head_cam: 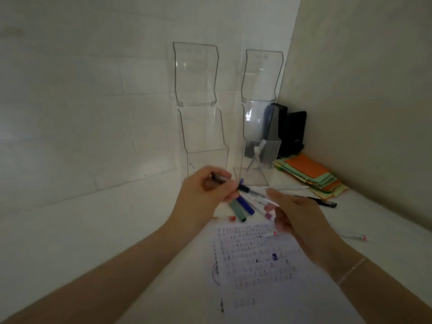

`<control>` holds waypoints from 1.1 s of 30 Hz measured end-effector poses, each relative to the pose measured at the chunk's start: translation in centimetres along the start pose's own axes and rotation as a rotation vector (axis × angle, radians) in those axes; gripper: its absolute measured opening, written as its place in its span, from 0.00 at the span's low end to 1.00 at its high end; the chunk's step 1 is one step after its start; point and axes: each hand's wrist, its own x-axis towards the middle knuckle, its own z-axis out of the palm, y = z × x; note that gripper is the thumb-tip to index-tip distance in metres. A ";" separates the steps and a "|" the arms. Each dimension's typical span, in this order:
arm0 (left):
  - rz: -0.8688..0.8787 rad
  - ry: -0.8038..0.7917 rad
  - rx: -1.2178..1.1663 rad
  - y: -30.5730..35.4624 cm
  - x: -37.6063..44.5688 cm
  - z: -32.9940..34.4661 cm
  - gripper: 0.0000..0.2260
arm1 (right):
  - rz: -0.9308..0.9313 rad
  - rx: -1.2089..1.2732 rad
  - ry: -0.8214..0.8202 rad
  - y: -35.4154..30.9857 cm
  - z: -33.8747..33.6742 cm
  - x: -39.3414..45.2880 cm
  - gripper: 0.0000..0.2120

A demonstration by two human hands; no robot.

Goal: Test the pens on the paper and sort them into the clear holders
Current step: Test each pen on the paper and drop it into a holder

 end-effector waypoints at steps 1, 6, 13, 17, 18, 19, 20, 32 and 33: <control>0.084 0.005 0.026 1.5 1.4 0.2 0.05 | -0.004 0.014 -0.015 -0.7 -0.4 0.7 0.17; 0.713 0.092 0.486 9.1 10.3 1.9 0.08 | -0.213 -0.123 0.140 -3.0 -2.6 4.9 0.08; 0.590 -0.324 0.926 8.5 19.3 6.1 0.06 | -0.330 -0.683 0.037 1.4 -2.5 6.7 0.07; 0.395 -0.561 1.086 5.9 21.1 7.8 0.06 | -0.470 -0.885 -0.011 3.3 -2.3 6.8 0.09; 0.347 -0.613 1.142 5.4 21.5 8.0 0.06 | -0.480 -0.909 -0.022 3.5 -2.2 6.9 0.09; 0.287 -0.667 1.187 4.8 21.9 8.2 0.06 | -0.490 -0.925 -0.029 3.6 -2.2 6.9 0.09; 0.214 -0.722 1.208 4.4 22.1 8.4 0.08 | -0.503 -0.939 -0.033 3.8 -2.2 6.9 0.09; 0.676 -0.401 0.895 9.7 14.8 5.5 0.10 | -0.573 -1.028 -0.064 4.0 -1.9 5.9 0.10; 0.754 -0.376 0.903 9.3 12.7 4.5 0.09 | -0.565 -1.024 -0.067 3.8 -1.8 5.6 0.10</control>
